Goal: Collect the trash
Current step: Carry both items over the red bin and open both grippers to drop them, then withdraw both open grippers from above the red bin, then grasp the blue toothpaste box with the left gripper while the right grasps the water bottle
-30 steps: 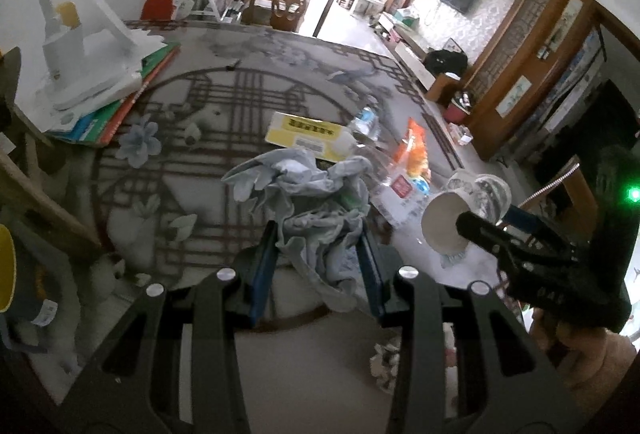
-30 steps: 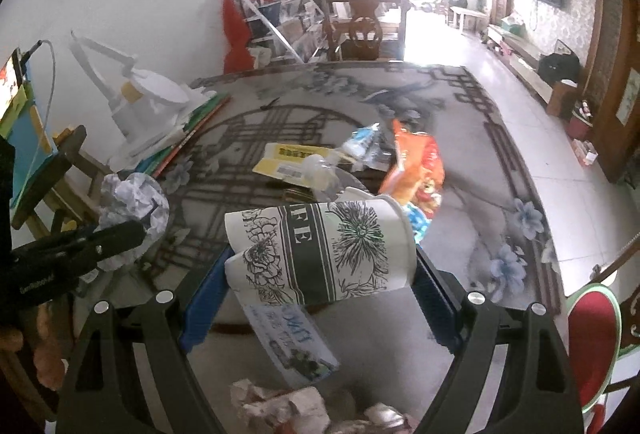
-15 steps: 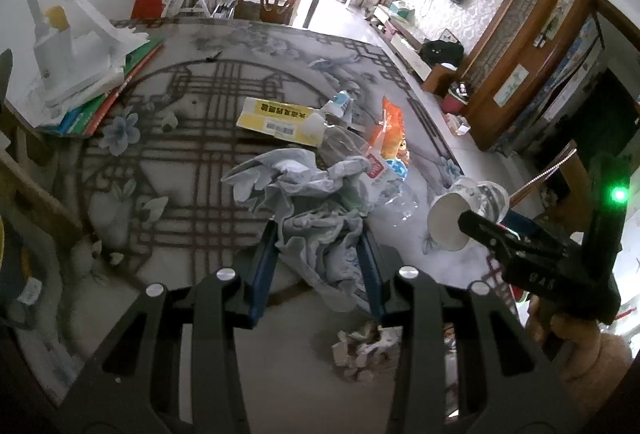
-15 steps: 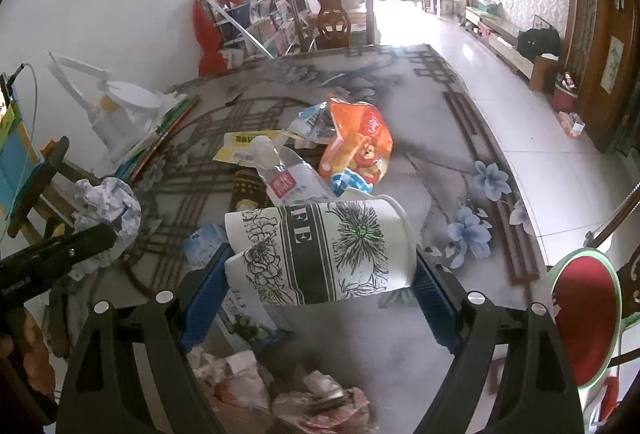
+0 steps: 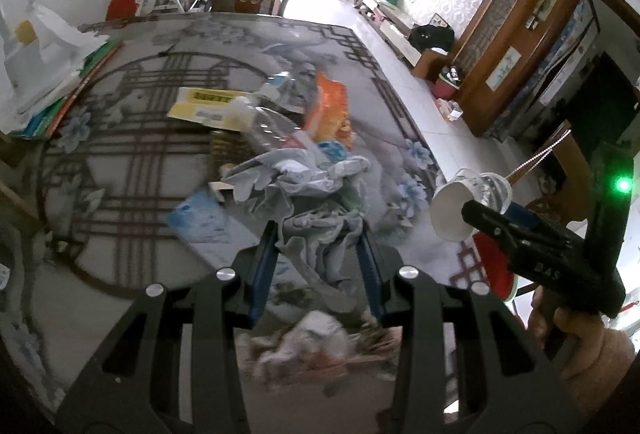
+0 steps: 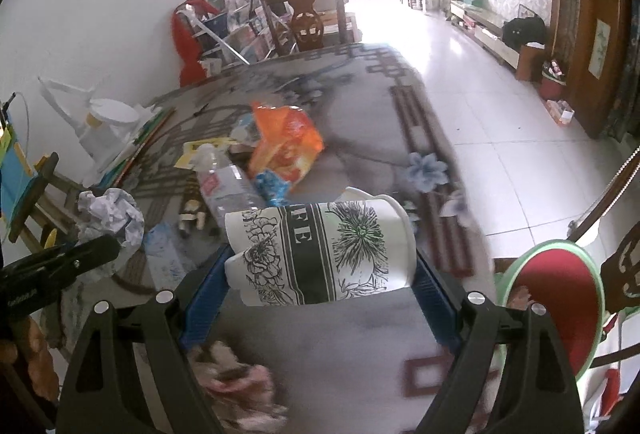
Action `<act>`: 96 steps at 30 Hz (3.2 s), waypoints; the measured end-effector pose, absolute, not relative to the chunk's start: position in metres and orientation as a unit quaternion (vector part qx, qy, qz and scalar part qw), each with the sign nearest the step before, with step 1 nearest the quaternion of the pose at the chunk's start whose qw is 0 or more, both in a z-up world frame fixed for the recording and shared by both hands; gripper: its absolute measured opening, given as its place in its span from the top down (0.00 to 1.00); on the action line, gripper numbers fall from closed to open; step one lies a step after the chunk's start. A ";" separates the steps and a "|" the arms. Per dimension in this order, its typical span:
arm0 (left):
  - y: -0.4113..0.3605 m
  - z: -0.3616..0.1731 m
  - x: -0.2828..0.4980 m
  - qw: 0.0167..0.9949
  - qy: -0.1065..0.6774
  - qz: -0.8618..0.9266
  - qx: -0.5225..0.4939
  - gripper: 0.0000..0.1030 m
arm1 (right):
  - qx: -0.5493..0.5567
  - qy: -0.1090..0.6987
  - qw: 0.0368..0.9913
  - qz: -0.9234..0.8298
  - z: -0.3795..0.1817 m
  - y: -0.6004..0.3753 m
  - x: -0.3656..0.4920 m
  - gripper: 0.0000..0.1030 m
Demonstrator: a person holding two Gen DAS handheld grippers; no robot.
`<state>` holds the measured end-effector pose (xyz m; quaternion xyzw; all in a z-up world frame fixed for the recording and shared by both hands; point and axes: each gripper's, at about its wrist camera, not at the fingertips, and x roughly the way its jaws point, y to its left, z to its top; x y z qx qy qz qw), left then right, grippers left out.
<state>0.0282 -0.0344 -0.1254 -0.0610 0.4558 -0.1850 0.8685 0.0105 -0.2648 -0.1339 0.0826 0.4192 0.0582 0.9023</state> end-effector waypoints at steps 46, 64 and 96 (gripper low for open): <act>-0.406 -0.164 0.009 0.734 0.506 -0.442 0.097 0.39 | 0.216 0.406 0.870 -0.176 -0.158 -0.565 -0.105 0.20; -0.323 -0.142 0.042 0.801 0.482 -0.353 0.030 0.26 | 0.218 0.419 0.867 -0.159 -0.164 -0.553 -0.075 0.19; 0.001 -0.239 0.105 0.777 0.612 -0.085 -0.122 0.42 | 0.096 0.471 0.876 -0.034 -0.161 -0.289 0.009 0.19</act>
